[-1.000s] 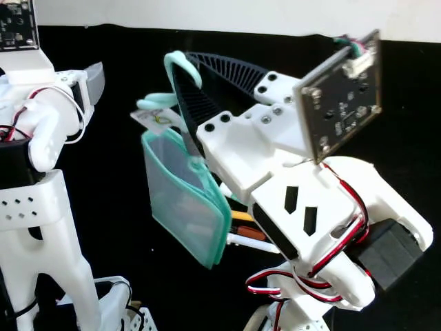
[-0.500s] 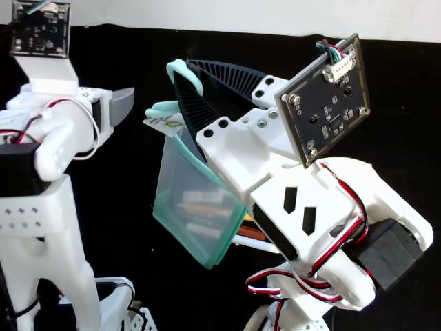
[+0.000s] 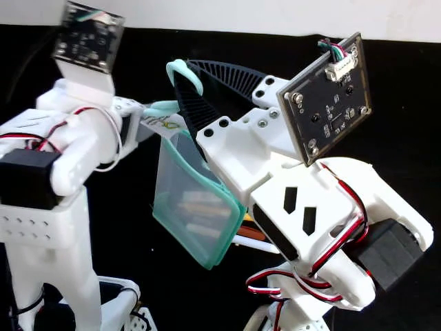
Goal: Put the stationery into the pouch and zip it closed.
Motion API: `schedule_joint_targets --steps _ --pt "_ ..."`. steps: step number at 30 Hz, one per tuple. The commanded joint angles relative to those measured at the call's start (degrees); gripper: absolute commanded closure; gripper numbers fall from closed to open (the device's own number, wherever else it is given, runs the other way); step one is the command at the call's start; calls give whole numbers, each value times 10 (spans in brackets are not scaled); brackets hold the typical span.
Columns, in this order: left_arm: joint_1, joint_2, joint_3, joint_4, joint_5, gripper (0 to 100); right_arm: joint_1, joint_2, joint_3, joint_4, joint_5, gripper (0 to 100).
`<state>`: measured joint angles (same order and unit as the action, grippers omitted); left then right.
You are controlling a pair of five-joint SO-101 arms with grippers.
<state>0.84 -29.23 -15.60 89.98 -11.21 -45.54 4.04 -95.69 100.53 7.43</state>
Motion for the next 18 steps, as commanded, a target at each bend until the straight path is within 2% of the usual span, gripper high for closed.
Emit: schedule_joint_targets --steps 1,10,18 --pt "14 3 -20 4 -9 688 0 -18 -18 4 -9 991" --pt "15 3 -18 15 -9 688 0 -18 -18 4 -9 991" --pt "56 4 -10 16 -10 688 2 -18 -18 4 -9 991"
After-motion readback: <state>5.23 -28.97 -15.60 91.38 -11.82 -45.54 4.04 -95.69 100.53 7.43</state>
